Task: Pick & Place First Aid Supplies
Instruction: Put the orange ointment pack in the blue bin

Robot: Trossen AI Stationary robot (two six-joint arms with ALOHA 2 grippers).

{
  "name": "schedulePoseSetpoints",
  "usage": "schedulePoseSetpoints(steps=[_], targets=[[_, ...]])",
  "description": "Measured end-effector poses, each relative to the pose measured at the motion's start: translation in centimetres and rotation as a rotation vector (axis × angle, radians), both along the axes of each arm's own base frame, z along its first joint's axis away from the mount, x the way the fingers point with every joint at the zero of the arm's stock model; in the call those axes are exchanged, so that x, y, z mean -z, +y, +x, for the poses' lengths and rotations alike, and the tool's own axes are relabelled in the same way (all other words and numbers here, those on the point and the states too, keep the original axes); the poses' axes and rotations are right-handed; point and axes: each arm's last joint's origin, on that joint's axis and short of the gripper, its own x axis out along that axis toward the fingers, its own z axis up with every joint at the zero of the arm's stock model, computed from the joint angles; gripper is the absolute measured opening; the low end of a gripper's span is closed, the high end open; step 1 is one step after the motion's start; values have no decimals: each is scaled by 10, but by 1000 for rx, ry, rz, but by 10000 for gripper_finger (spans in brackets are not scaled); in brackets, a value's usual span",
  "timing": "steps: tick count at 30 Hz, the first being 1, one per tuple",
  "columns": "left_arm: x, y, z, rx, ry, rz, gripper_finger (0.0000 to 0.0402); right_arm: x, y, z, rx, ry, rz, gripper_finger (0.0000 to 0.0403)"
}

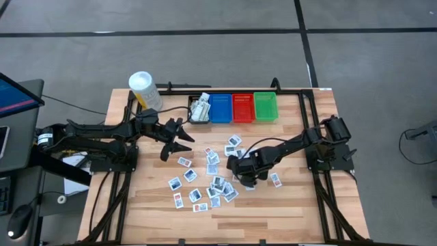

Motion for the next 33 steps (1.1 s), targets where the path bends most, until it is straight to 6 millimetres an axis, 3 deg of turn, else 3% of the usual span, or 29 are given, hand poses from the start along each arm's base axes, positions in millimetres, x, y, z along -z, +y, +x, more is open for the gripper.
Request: schedulePoseSetpoints(steps=[8, 15, 20, 24, 33], targets=[[1, 0, 0, 0, 9, -3, 193, -9, -12, 8, 108, -15, -21, 0], [1, 0, 0, -16, 36, -88, 193, -30, -10, 21, 160, -59, 32, 0], [1, 0, 0, -27, 53, -141, 193, -46, -19, 30, 265, -108, 118, 0], [1, 0, 0, -27, 53, -143, 193, -68, -30, 34, 380, -162, 251, 0], [1, 0, 0, -28, 53, -143, 192, -115, -62, 42, 679, -269, 722, 0]])
